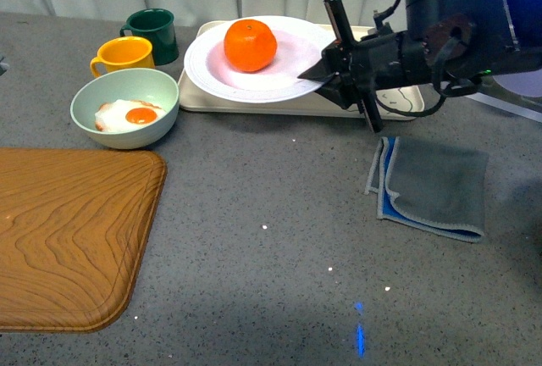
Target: Place orange and plate with both arms
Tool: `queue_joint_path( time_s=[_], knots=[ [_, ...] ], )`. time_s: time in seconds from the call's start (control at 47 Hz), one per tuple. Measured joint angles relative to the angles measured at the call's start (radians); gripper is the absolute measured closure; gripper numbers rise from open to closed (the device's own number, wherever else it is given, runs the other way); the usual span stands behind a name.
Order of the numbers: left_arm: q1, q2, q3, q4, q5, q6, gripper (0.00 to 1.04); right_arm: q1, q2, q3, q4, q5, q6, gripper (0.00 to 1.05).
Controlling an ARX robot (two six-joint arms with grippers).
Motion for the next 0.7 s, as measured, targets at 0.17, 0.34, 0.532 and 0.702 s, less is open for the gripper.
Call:
queue_joint_path(
  time_s=[0.17, 0.34, 0.532, 0.702],
  knots=[
    [0.000, 0.000, 0.000, 0.000, 0.000, 0.000, 0.07, 0.022, 0.067, 0.150, -0.137, 0.024, -0.046, 1.00],
    [0.000, 0.000, 0.000, 0.000, 0.000, 0.000, 0.07, 0.034, 0.100, 0.225, -0.233, 0.055, -0.095, 0.98],
    [0.000, 0.000, 0.000, 0.000, 0.000, 0.000, 0.07, 0.028, 0.095, 0.217, -0.251, 0.092, -0.142, 0.65],
    [0.000, 0.000, 0.000, 0.000, 0.000, 0.000, 0.07, 0.017, 0.032, 0.122, -0.218, 0.172, -0.237, 0.42]
  ],
)
